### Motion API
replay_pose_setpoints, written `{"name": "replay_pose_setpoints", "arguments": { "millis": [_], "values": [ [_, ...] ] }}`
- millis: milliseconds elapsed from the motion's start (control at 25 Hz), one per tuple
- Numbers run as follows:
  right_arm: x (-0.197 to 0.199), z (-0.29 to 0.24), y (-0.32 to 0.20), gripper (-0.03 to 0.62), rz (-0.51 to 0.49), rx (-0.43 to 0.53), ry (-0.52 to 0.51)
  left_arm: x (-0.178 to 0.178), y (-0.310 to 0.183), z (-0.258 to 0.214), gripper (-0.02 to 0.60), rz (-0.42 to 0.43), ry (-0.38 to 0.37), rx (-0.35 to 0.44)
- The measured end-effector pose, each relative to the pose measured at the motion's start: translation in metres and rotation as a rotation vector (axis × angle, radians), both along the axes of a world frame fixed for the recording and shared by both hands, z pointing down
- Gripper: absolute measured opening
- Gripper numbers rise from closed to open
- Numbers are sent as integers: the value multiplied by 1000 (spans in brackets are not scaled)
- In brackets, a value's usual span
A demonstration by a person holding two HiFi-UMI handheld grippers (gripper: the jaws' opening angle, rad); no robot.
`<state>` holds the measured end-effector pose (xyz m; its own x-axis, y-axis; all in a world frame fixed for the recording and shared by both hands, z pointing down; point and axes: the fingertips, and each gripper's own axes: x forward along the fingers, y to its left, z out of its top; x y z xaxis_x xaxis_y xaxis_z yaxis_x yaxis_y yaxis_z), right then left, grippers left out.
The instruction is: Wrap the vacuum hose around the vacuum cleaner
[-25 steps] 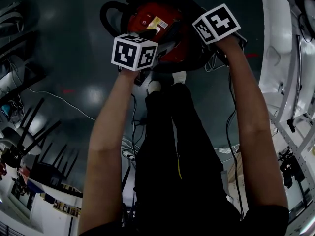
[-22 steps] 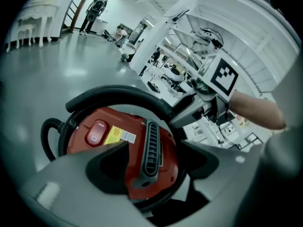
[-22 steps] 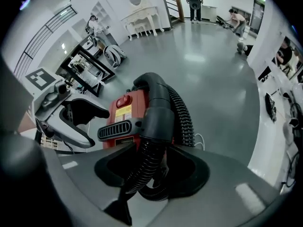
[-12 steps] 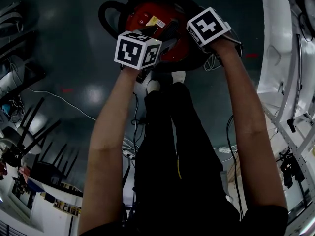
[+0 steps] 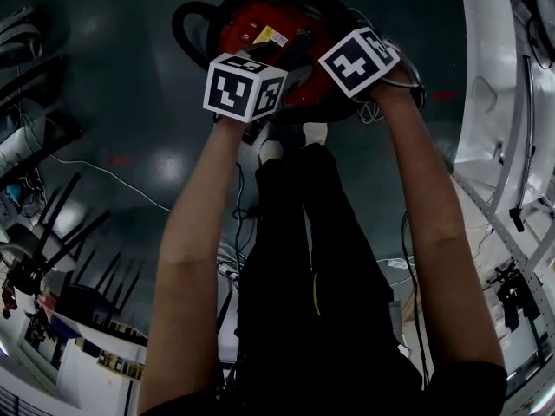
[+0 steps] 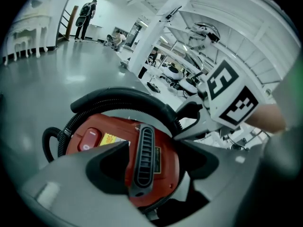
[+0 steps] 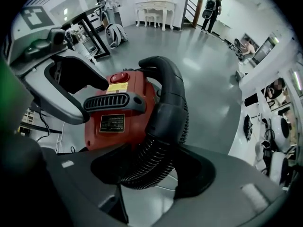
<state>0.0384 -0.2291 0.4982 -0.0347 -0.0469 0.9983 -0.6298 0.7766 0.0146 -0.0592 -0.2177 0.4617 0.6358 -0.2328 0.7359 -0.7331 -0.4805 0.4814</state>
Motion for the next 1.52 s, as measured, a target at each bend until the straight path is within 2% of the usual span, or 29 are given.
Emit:
{"name": "replay_pose_setpoints", "arguments": {
  "millis": [160, 360, 440, 520, 680, 920, 1080, 1160, 1240, 1280, 1400, 1440, 1520],
  "values": [
    [0, 1, 0, 278, 41, -3, -42, 5, -2, -1, 331, -15, 18, 3],
    [-2, -7, -2, 295, 138, -100, -164, 10, -5, -2, 331, -21, 28, 4],
    [-1, -8, -2, 290, 127, -110, -157, 10, -11, -4, 325, -22, 7, 36],
    [-1, -6, 0, 284, 96, -100, -131, 8, -26, -10, 306, -42, -21, 103],
    [-1, -1, 5, 278, 25, -74, -100, 12, -71, -26, 275, -98, -17, 195],
    [-2, -4, 1, 278, -12, -70, -116, 57, -131, -38, 272, 31, -102, 286],
    [-3, -6, 2, 278, -28, -70, -137, 89, -134, -32, 237, 109, -118, 243],
    [-3, -6, 3, 278, -33, -73, -148, 100, -132, -30, 200, 167, -143, 267],
    [-2, -6, 2, 278, -37, -73, -159, 112, -133, -32, 110, 231, -139, 301],
    [-1, -6, 1, 278, -37, -73, -164, 118, -130, -30, 92, 258, -118, 274],
    [-1, -7, 3, 278, -36, -72, -179, 125, -117, -16, 89, 284, -46, 108],
    [-2, -7, 3, 278, -38, -73, -187, 122, -114, -12, 89, 288, -42, 82],
    [-2, -8, 3, 278, -43, -71, -205, 117, -112, -7, 80, 311, -42, 91]
  ]
}}
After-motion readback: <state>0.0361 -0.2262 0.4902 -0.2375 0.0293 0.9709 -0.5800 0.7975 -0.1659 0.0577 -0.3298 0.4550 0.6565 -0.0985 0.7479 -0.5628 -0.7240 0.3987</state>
